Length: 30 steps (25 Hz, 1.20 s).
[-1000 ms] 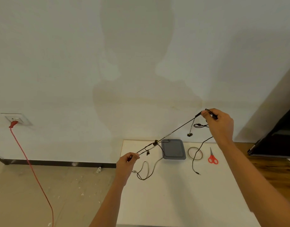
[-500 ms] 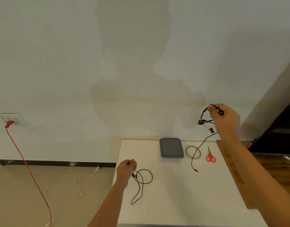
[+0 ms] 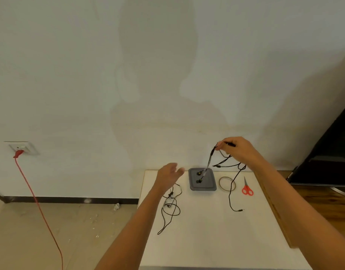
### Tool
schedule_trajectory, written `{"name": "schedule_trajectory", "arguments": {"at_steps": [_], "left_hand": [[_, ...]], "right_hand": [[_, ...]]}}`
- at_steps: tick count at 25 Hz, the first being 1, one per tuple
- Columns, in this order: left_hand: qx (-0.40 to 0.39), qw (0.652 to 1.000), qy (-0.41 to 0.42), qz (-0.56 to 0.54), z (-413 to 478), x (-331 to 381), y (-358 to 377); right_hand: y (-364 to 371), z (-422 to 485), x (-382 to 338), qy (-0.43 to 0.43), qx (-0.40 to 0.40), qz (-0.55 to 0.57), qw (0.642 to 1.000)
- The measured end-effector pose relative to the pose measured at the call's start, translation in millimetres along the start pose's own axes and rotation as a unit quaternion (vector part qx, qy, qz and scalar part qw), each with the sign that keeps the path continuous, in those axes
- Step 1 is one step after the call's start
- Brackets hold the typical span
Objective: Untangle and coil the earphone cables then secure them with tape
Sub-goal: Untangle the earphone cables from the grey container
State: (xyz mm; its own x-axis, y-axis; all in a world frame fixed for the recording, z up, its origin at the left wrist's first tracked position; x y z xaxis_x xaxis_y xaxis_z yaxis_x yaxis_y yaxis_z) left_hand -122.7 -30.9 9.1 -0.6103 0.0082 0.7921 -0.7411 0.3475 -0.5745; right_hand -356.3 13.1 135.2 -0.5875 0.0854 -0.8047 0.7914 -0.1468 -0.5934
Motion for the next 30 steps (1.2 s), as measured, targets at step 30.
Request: {"name": "schedule_trajectory", "arguments": {"at_steps": [30], "left_hand": [[0.08,0.988,0.129,0.008,-203.0,118.9,-59.4]], "right_hand": [[-2.1,-162.7,-145.1,-0.128,-0.045,0.448,0.883]]}}
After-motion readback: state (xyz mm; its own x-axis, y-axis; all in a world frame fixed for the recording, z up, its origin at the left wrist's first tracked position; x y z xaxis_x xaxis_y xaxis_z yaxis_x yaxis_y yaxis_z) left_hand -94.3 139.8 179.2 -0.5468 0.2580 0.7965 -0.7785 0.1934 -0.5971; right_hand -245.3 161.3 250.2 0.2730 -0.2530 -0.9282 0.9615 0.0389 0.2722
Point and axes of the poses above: each hand's wrist, its own z-axis towards the middle knuckle, its own y-axis out of the palm, x = y × z, the point moved 4 cm from there along z, towards the middle knuckle, and after that the axes turned 9 degrees about z, right-handed, at the moved point
